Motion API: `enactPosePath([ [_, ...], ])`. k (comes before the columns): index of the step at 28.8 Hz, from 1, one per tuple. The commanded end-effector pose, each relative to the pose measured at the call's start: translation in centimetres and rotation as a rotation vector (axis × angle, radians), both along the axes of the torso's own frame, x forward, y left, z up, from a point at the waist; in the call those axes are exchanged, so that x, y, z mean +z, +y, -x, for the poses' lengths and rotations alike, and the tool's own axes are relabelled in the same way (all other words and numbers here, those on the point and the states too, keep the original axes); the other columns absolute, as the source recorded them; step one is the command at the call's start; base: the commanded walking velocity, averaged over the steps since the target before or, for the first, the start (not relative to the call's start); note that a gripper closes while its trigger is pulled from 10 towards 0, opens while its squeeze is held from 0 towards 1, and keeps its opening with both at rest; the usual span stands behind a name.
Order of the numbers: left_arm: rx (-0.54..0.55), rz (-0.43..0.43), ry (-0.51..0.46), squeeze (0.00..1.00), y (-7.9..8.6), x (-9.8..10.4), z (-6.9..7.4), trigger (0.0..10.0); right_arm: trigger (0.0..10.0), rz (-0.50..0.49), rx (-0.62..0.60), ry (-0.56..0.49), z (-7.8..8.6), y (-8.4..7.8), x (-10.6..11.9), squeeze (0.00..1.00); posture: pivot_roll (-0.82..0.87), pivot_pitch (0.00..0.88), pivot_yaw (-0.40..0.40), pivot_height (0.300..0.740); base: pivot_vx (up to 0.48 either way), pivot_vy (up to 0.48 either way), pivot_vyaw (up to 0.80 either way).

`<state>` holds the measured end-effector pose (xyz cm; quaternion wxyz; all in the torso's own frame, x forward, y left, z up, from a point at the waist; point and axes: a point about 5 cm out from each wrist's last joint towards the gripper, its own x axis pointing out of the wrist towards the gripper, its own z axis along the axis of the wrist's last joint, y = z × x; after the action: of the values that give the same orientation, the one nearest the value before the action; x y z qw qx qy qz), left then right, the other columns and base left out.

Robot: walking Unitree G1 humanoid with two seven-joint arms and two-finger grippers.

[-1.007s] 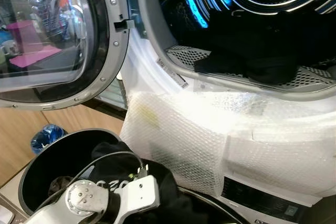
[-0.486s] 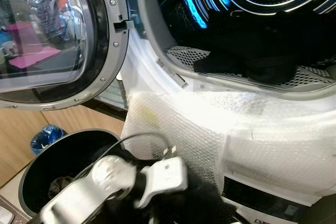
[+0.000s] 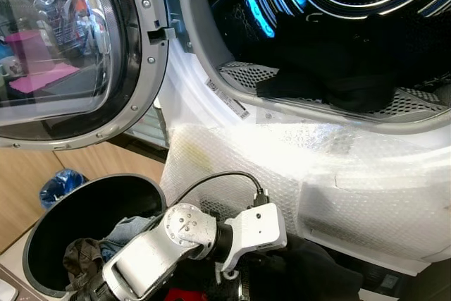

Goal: Clothes washing

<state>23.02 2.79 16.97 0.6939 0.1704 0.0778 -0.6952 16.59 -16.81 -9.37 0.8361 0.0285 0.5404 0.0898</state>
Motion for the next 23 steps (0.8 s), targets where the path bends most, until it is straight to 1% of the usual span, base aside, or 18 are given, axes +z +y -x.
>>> enactPosePath([
  [1, 0.019, 0.025, -0.027, 0.0, 0.3, 1.1, -0.2, 10.0, 10.0, 0.001, 0.014, 0.016, 0.6, 0.3, -0.3, 0.0, 0.03, 0.0, 0.099, 0.74, 0.0, 0.0, 0.0],
  [3, 0.044, -0.024, -0.017, 0.0, 1.4, 0.2, -0.1, 10.0, 10.0, -0.01, -0.019, 0.005, 0.4, 0.1, -0.2, 0.0, 0.03, 0.0, 0.101, 0.74, 0.0, 0.0, 0.0],
  [5, 0.05, -0.047, -0.003, 0.0, 1.9, -0.4, 0.1, 10.0, 10.0, -0.002, -0.02, 0.003, 0.4, 0.0, -0.2, 0.0, 0.03, 0.0, 0.101, 0.74, 0.0, 0.0, 0.0],
  [6, 0.074, -0.071, 0.0, 0.0, 2.7, -0.8, 0.0, 10.0, 10.0, -0.004, -0.016, -0.008, 0.3, -0.2, -0.1, 0.0, 0.03, 0.0, 0.108, 0.74, 0.0, 0.0, 0.0],
  [8, 0.1, -0.079, 0.007, 0.0, 3.2, -1.0, -0.1, 10.0, 10.0, -0.005, -0.011, -0.014, 0.2, -0.4, 0.0, 0.0, 0.03, 0.0, 0.108, 0.74, 0.0, 0.0, 0.0],
  [9, 0.144, -0.088, 0.012, 0.0, 4.0, -1.3, -0.3, 10.0, 10.0, 0.003, 0.026, -0.025, 0.2, -0.8, 0.1, 0.0, 0.03, 0.0, 0.11, 0.74, 0.0, 0.0, 0.0],
  [12, 0.225, -0.106, 0.03, 0.0, 5.4, -2.1, -0.8, 10.0, 10.0, -0.022, 0.075, -0.036, 0.2, -1.3, 0.2, 0.0, 0.02, 0.0, 0.11, 0.74, 0.0, 0.0, 0.0],
  [13, 0.263, -0.126, 0.04, 0.0, 6.4, -2.6, -0.8, 10.0, 10.0, -0.025, 0.106, -0.034, 0.4, -1.9, 0.3, 0.0, 0.02, 0.0, 0.11, 0.74, 0.0, 0.0, 0.0],
  [14, 0.288, -0.134, 0.068, 0.0, 7.3, -3.1, -0.5, 10.0, 10.0, -0.03, 0.145, -0.033, 0.6, -3.0, 0.5, 0.0, 0.02, 0.0, 0.108, 0.74, 0.0, 0.0, 0.0],
  [16, 0.293, -0.134, 0.076, 0.0, 7.5, -3.3, -0.4, 10.0, 10.0, -0.034, 0.155, -0.032, 0.7, -3.3, 0.5, 0.0, 0.02, 0.0, 0.108, 0.74, 0.0, 0.0, 0.0],
  [17, 0.3, -0.137, 0.081, 0.0, 7.7, -3.4, -0.3, 10.0, 10.0, -0.041, 0.16, -0.036, 0.7, -3.6, 0.6, 0.38, 0.02, 0.0, 0.108, 0.74, 0.0, 0.0, 0.0],
  [18, 0.314, -0.146, 0.091, 0.0, 8.1, -3.6, -0.1, 10.0, 10.0, -0.08, 0.172, -0.051, 0.7, -4.3, 0.9, 1.0, 0.01, 0.0, 0.104, 0.74, 0.0, 0.0, 0.0],
  [20, 0.331, -0.147, 0.1, 0.0, 8.4, -3.8, 0.0, 10.0, 10.0, -0.122, 0.182, -0.074, 0.6, -5.3, 1.4, 1.0, 0.01, 0.0, 0.104, 0.74, 0.0, 0.0, 0.0],
  [23, 0.333, -0.122, 0.122, 0.0, 8.3, -3.8, 0.5, 10.0, 10.0, -0.191, 0.196, -0.112, 0.5, -6.6, 2.2, 1.0, 0.0, 0.0, 0.099, 0.74, 0.0, 0.0, 0.0],
])
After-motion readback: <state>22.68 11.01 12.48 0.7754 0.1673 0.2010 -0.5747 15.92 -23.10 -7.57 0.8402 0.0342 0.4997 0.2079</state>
